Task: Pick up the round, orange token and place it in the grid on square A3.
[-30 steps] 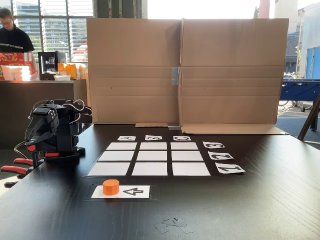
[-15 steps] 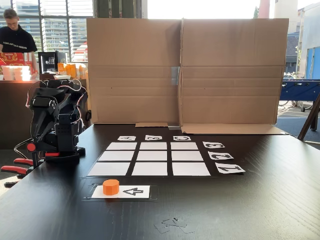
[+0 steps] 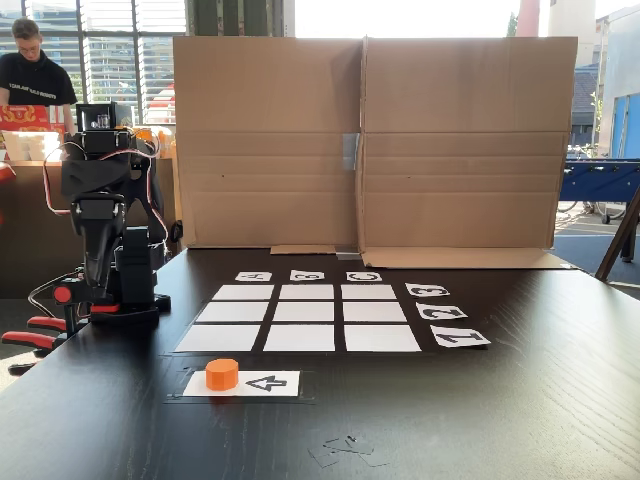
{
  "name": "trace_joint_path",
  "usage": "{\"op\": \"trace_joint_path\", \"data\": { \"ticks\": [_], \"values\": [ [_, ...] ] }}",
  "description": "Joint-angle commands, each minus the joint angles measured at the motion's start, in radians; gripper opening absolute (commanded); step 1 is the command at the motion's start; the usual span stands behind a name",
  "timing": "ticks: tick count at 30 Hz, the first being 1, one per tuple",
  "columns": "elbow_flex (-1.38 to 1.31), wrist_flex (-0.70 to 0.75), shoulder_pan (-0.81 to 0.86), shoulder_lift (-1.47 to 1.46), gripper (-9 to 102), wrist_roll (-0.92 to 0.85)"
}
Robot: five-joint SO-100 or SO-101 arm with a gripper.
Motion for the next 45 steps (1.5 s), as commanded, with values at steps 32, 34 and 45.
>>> {"op": "trace_joint_path", "data": {
  "ticks": [32, 34, 45],
  "values": [
    [-0.35, 0.028, -0.284, -0.443, 34, -0.288],
    [-0.385, 0.035, -0.288, -0.469, 35, -0.299],
    [-0.515, 0.046, -0.261, -0.574, 38, -0.523]
  ]
}}
